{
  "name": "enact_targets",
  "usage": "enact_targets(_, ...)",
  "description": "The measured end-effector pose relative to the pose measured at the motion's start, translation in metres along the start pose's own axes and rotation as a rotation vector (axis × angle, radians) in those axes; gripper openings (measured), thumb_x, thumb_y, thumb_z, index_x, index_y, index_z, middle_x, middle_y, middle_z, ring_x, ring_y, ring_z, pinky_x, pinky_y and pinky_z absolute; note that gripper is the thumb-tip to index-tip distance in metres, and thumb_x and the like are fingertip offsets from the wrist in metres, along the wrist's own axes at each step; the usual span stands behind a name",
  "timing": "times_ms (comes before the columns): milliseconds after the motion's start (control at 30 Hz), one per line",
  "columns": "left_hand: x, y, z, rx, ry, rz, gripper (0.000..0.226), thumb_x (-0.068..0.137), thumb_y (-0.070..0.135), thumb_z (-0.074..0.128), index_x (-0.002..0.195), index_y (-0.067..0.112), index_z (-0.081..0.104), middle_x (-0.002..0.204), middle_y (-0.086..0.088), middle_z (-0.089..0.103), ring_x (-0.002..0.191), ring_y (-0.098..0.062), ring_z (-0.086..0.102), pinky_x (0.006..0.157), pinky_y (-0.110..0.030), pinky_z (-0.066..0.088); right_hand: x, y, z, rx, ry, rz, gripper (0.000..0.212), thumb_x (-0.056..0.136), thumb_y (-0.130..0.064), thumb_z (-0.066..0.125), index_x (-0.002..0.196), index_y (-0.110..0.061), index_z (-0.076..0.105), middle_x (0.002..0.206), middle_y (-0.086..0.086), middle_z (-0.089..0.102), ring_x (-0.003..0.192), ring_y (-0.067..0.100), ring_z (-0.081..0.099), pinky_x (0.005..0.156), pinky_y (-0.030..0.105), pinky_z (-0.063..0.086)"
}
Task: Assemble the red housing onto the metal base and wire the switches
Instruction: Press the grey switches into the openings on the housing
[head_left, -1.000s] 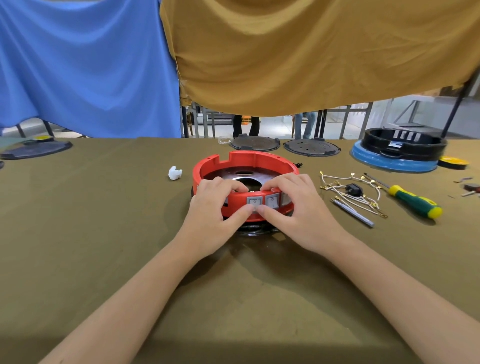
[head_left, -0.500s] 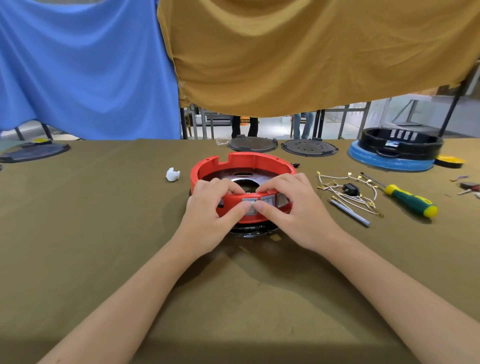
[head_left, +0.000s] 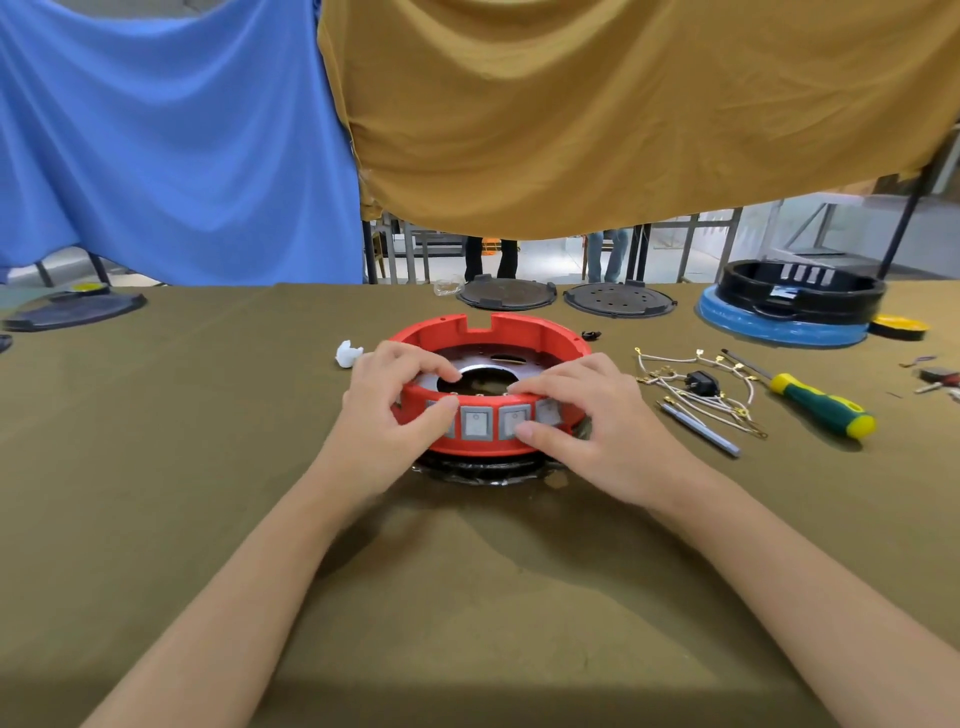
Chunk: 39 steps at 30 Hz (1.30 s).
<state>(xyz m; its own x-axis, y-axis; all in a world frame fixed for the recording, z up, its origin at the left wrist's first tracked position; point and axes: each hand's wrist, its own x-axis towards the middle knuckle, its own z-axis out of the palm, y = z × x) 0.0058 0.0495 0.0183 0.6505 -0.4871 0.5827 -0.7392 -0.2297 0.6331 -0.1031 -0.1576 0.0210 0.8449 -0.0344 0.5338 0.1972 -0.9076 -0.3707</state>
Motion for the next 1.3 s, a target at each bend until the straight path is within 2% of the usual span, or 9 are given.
enact_targets(100, -0.004, 0.004, 0.003, 0.088, -0.048, 0.077, 0.027, 0.084, 0.051, 0.060, 0.106, 0.037, 0.067, 0.115, 0.019, 0.054, 0.122, -0.008, 0.041, 0.107, -0.050, 0.034, 0.002, 0.000, 0.000, 0.021, 0.093, 0.009, 0.032, 0.089, -0.043, 0.067, 0.119, -0.032, 0.065, 0.117, -0.020, 0.060, 0.118, 0.002, 0.043, 0.103, 0.049, 0.038)
enact_targets(200, 0.000, 0.001, 0.005, 0.131, -0.087, 0.081, 0.020, 0.092, 0.030, 0.069, 0.112, 0.029, 0.069, 0.115, 0.011, 0.057, 0.120, -0.013, 0.044, 0.104, -0.052, 0.037, 0.002, 0.002, 0.002, -0.076, 0.091, 0.036, 0.037, 0.089, -0.050, 0.063, 0.121, -0.031, 0.062, 0.122, -0.015, 0.058, 0.124, 0.005, 0.038, 0.108, 0.045, 0.032)
enact_targets(367, 0.002, -0.006, -0.004, 0.005, -0.096, 0.022, 0.022, 0.092, 0.011, 0.069, 0.107, 0.027, 0.071, 0.121, 0.014, 0.055, 0.125, -0.012, 0.044, 0.105, -0.027, 0.039, 0.001, 0.001, 0.001, -0.074, 0.093, -0.006, 0.030, 0.091, -0.046, 0.062, 0.118, -0.034, 0.065, 0.111, -0.018, 0.062, 0.112, 0.006, 0.045, 0.100, 0.037, 0.027)
enact_targets(533, 0.002, -0.003, 0.004, 0.049, -0.097, 0.036, 0.018, 0.091, 0.017, 0.071, 0.106, 0.026, 0.072, 0.113, 0.012, 0.062, 0.120, -0.012, 0.046, 0.106, -0.031, 0.037, 0.001, 0.001, 0.004, -0.050, 0.130, -0.013, 0.023, 0.089, -0.044, 0.066, 0.109, -0.032, 0.066, 0.101, -0.017, 0.065, 0.100, 0.003, 0.049, 0.100, 0.033, 0.022)
enact_targets(733, 0.005, -0.003, 0.006, 0.085, -0.043, 0.021, 0.018, 0.088, 0.018, 0.074, 0.105, 0.024, 0.075, 0.103, 0.015, 0.059, 0.109, -0.010, 0.048, 0.094, -0.018, 0.037, 0.005, -0.002, 0.009, -0.075, 0.148, 0.019, 0.012, 0.091, -0.039, 0.066, 0.101, -0.032, 0.065, 0.097, -0.020, 0.064, 0.092, -0.002, 0.045, 0.101, 0.027, 0.020)
enact_targets(933, 0.002, 0.003, 0.011, 0.013, 0.010, 0.012, 0.014, 0.082, 0.031, 0.080, 0.090, 0.038, 0.070, 0.094, 0.012, 0.060, 0.102, -0.012, 0.050, 0.092, -0.028, 0.041, 0.002, 0.001, 0.010, 0.043, 0.159, 0.038, 0.013, 0.088, -0.044, 0.067, 0.095, -0.033, 0.066, 0.087, -0.023, 0.060, 0.102, -0.024, 0.035, 0.097, 0.027, 0.020)
enact_targets(1100, 0.003, 0.006, 0.015, 0.090, 0.056, 0.018, 0.009, 0.083, 0.031, 0.079, 0.091, 0.030, 0.074, 0.092, 0.011, 0.060, 0.099, -0.015, 0.051, 0.094, -0.048, 0.043, 0.005, -0.008, 0.013, -0.054, 0.175, 0.056, 0.015, 0.090, -0.045, 0.064, 0.091, -0.031, 0.062, 0.084, -0.023, 0.057, 0.089, -0.001, 0.049, 0.106, 0.035, 0.025)
enact_targets(1200, 0.002, 0.004, 0.007, 0.023, -0.016, 0.033, 0.012, 0.087, 0.030, 0.074, 0.099, 0.029, 0.076, 0.097, 0.012, 0.064, 0.102, -0.011, 0.053, 0.096, -0.039, 0.044, 0.001, -0.011, 0.013, -0.067, 0.188, 0.059, 0.031, 0.088, -0.059, 0.058, 0.097, -0.030, 0.058, 0.086, -0.022, 0.054, 0.091, 0.004, 0.050, 0.108, 0.036, 0.026)
enact_targets(1300, 0.005, -0.005, -0.008, -0.040, -0.051, 0.043, 0.019, 0.094, 0.020, 0.067, 0.111, 0.026, 0.074, 0.111, 0.011, 0.065, 0.107, -0.001, 0.056, 0.096, -0.018, 0.041, 0.001, -0.018, 0.017, -0.129, 0.214, 0.080, 0.047, 0.082, -0.072, 0.056, 0.095, -0.027, 0.053, 0.087, -0.017, 0.055, 0.090, 0.007, 0.050, 0.106, 0.033, 0.027)
